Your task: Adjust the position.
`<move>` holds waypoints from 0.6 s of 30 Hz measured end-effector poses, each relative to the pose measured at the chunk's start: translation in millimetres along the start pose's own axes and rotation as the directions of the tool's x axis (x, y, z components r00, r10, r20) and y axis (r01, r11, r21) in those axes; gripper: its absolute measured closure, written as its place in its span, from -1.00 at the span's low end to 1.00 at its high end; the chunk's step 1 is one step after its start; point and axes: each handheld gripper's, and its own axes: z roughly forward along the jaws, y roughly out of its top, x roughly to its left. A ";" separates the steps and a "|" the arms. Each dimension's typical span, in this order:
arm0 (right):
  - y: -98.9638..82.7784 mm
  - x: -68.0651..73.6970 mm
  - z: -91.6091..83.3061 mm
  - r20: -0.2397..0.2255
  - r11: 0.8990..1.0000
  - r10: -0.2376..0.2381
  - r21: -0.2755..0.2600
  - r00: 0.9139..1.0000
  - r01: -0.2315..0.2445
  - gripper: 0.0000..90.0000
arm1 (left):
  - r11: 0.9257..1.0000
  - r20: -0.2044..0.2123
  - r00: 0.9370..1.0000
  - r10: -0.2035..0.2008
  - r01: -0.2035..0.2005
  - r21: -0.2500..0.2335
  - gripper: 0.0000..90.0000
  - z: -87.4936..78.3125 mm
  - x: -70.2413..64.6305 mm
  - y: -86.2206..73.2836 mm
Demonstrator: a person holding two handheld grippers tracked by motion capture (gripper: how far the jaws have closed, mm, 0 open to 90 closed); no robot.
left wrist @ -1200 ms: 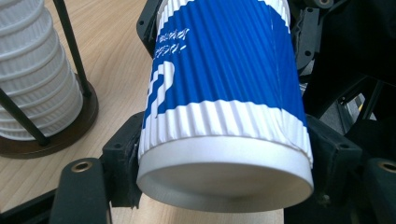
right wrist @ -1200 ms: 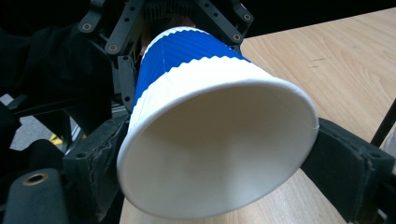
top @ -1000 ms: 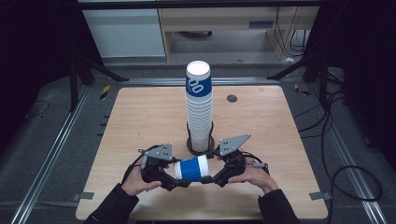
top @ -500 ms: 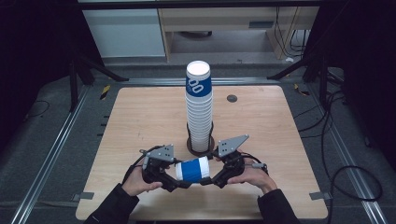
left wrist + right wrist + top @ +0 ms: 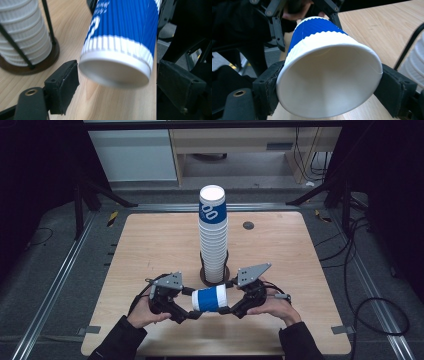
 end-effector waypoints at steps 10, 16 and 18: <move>-2.5 1.3 14.6 0.032 0.990 -0.038 0.134 0.999 0.033 -0.63 | 0.989 -0.028 0.999 0.040 -0.036 0.145 -0.70 12.8 -0.6 -1.7; -0.3 7.7 31.4 0.010 0.980 -0.065 0.187 0.998 0.062 -0.63 | 0.974 -0.016 0.997 0.069 -0.064 0.219 -0.70 28.5 -5.5 -2.9; 1.1 9.9 35.1 -0.006 0.978 -0.077 0.196 0.997 0.076 -0.63 | 0.968 -0.012 0.997 0.079 -0.074 0.241 -0.67 34.7 -8.1 -4.1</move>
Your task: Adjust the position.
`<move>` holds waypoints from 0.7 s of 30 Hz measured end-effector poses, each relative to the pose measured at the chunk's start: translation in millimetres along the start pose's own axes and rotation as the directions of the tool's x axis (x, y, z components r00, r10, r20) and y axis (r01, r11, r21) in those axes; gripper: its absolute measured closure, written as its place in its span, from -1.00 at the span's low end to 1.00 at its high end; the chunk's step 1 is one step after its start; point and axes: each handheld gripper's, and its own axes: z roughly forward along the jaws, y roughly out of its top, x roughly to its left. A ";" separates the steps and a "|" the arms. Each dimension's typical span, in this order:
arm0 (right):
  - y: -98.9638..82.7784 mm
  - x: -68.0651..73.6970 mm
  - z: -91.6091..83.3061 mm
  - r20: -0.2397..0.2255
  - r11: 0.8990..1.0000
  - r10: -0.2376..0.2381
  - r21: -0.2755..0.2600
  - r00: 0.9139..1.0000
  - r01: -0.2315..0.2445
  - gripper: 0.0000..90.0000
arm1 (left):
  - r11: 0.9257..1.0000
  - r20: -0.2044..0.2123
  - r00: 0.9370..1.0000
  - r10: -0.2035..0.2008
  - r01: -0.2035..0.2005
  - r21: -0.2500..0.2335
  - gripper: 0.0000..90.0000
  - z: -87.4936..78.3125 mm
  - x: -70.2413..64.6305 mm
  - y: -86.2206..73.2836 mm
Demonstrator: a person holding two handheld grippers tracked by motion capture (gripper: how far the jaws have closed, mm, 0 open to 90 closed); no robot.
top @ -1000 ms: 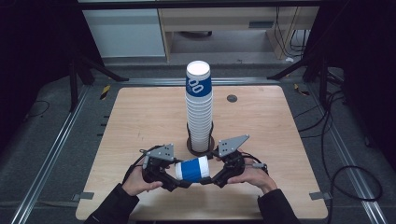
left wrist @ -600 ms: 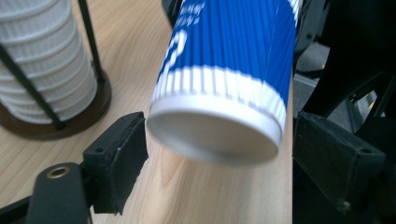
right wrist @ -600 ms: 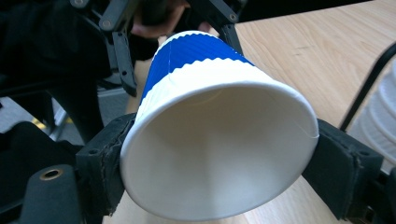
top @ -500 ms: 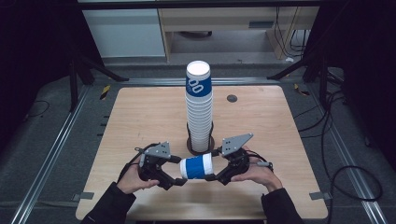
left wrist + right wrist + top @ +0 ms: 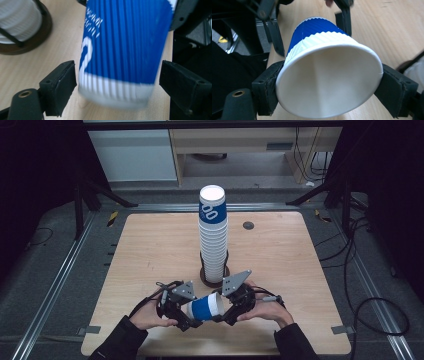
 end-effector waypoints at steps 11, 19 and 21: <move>2.5 2.1 0.9 -0.004 1.000 -0.004 -0.023 1.000 0.004 -0.70 | 1.000 -0.002 1.000 0.014 -0.014 -0.008 -0.40 1.3 -0.4 -1.3; 3.8 -4.5 -21.1 0.039 0.985 0.063 -0.161 0.997 -0.056 -0.82 | 0.997 -0.018 1.000 -0.020 0.019 -0.077 -0.40 -9.0 7.0 -5.2; 2.8 -6.3 -27.6 0.061 0.980 0.077 -0.190 0.995 -0.064 -0.82 | 0.994 -0.033 0.999 -0.035 0.032 -0.102 -0.40 -14.2 9.7 -7.0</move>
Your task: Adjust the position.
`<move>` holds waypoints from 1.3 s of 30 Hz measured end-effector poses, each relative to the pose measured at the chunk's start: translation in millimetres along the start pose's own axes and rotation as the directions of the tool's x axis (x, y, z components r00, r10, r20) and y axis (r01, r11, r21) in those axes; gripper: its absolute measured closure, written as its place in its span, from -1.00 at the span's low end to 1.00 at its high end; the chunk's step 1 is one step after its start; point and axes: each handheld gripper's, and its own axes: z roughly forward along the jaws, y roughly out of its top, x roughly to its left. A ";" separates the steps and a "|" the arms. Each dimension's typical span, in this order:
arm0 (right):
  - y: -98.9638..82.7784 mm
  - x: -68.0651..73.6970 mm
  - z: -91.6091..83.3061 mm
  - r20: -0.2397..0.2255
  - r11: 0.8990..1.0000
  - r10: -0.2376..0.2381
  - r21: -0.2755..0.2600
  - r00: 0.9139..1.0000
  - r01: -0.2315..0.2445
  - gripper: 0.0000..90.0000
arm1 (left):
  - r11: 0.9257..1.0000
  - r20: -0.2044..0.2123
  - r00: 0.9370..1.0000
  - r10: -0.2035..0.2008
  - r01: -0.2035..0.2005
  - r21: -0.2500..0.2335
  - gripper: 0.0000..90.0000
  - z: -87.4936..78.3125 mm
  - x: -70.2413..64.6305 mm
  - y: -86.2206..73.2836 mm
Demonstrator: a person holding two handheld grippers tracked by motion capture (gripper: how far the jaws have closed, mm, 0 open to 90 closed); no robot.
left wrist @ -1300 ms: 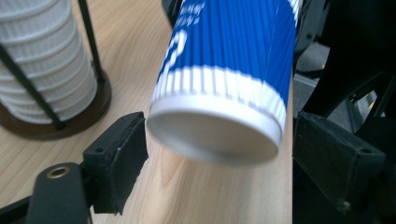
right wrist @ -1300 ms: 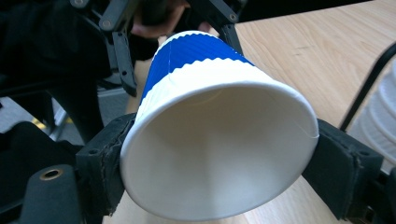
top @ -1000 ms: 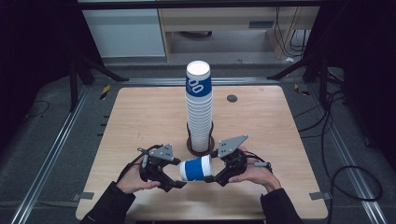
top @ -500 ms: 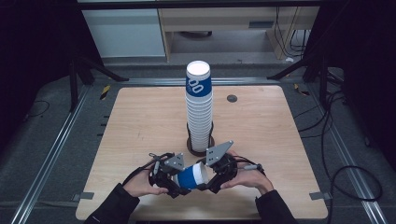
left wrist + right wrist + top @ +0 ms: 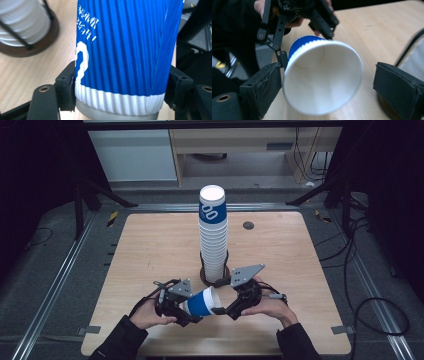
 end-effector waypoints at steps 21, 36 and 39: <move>0.0 -3.6 -0.3 -0.012 0.992 0.095 -0.083 0.995 -0.096 -0.81 | 0.981 -0.056 0.998 -0.014 0.003 -0.192 -0.40 -11.7 -7.9 7.7; -2.6 -1.9 16.0 -0.085 0.988 0.129 -0.072 0.988 -0.135 -0.74 | 0.986 -0.047 0.999 0.013 -0.021 -0.164 -0.40 -3.1 -13.7 10.8; -2.7 -1.8 16.8 -0.091 0.987 0.135 -0.075 0.987 -0.142 -0.74 | 0.986 -0.046 0.999 0.015 -0.023 -0.167 -0.40 -2.5 -14.6 11.1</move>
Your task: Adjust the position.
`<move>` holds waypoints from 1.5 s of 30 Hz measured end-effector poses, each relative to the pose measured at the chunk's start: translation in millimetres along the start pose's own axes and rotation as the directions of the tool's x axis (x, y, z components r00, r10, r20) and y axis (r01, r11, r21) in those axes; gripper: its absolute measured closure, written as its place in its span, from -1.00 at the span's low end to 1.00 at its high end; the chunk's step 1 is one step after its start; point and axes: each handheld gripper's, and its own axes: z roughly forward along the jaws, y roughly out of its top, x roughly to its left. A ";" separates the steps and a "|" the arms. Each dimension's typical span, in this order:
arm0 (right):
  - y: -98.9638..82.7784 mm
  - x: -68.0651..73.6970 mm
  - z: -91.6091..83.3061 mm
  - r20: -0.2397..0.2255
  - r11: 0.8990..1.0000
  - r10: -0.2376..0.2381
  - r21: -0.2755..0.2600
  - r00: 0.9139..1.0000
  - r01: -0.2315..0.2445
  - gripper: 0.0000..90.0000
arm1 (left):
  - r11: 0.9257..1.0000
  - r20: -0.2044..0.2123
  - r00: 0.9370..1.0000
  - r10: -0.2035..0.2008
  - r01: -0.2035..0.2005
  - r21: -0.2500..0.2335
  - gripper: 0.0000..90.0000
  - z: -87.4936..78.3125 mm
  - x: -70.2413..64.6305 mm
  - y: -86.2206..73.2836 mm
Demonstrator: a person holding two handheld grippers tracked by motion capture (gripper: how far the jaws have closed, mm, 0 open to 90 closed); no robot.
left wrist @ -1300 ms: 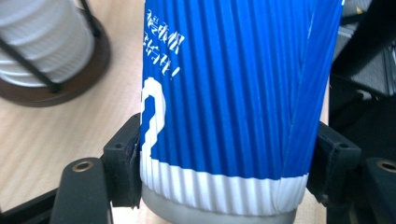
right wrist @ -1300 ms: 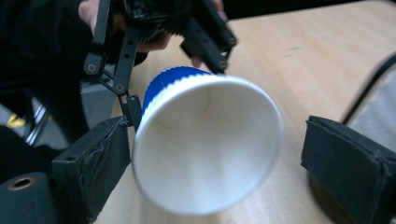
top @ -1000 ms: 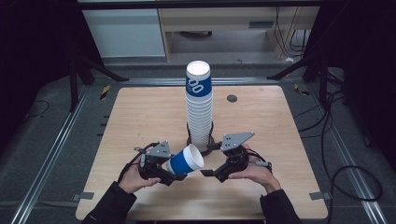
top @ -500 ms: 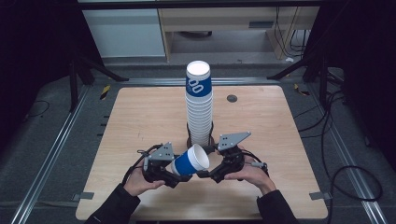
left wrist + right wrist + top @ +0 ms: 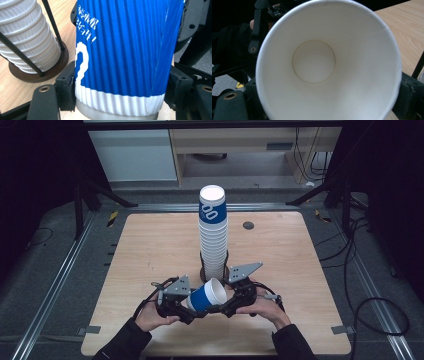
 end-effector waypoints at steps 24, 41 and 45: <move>2.7 2.1 -9.2 0.026 0.998 -0.045 -0.038 0.999 0.046 -0.60 | 0.999 -0.004 1.000 -0.017 0.017 0.034 -0.51 1.2 4.1 -2.0; 4.4 -3.6 -39.9 0.202 0.998 -0.050 -0.033 0.978 0.058 -0.61 | 0.995 -0.091 0.992 -0.088 0.092 0.048 -0.55 -9.4 19.3 -10.0; 3.3 -4.4 -47.3 0.247 0.998 -0.052 -0.018 0.968 0.058 -0.61 | 0.992 -0.126 0.986 -0.113 0.118 0.037 -0.55 -13.9 24.2 -12.4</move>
